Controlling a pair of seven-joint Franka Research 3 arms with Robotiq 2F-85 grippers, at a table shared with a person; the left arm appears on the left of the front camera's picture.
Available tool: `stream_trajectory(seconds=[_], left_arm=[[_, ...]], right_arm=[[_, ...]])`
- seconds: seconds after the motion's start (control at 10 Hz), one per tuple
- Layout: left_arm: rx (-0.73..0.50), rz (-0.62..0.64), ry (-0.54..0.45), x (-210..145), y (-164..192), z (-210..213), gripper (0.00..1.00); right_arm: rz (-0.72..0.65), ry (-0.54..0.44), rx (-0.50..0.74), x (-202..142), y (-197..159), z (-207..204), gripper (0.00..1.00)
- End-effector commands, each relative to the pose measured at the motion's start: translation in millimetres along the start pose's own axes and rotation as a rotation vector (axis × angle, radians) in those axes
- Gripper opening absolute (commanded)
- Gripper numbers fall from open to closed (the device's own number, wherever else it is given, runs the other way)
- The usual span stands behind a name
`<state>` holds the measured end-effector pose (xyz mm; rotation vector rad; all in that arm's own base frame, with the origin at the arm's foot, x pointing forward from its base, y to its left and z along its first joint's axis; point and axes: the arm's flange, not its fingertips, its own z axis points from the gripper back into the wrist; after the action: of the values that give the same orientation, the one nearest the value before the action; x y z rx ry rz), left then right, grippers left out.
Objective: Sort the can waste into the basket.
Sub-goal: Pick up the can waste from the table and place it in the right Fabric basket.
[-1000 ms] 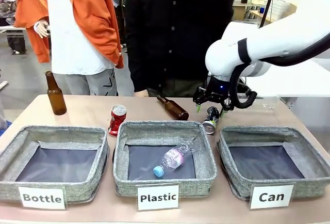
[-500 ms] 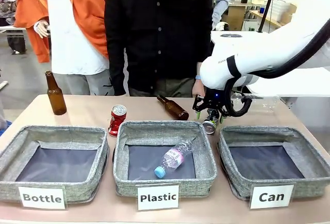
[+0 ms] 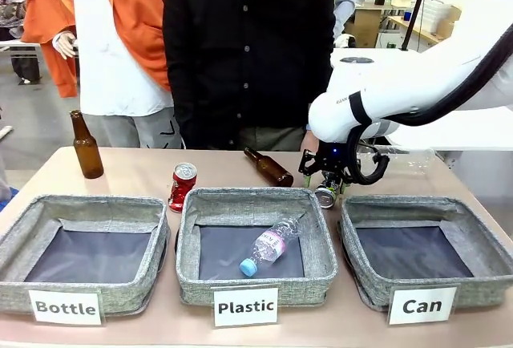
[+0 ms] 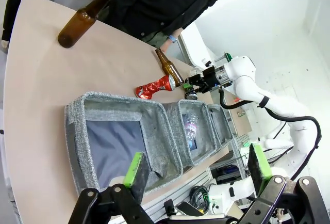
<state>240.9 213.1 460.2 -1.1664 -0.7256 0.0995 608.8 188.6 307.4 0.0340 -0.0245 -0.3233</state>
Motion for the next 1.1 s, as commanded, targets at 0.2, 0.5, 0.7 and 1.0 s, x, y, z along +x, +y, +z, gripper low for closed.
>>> stream_trajectory(seconds=[0.2,0.5,0.7,1.0], left_arm=[[-0.015,-0.023,-0.011,1.7,-1.4,0.4,1.0],[-0.015,-0.023,-0.011,1.7,-1.4,0.4,1.0],[-0.015,-0.023,-0.011,1.7,-1.4,0.4,1.0],[-0.015,-0.023,-0.011,1.7,-1.4,0.4,1.0]], right_arm=[[-0.036,-0.02,-0.015,3.6,5.1,-0.1,0.0],[-0.027,-0.019,-0.019,3.2,4.2,-0.2,0.04],[-0.015,-0.02,-0.002,1.0,3.4,5.4,0.0],[0.18,-0.023,0.225,-34.1,-27.9,106.5,0.0]])
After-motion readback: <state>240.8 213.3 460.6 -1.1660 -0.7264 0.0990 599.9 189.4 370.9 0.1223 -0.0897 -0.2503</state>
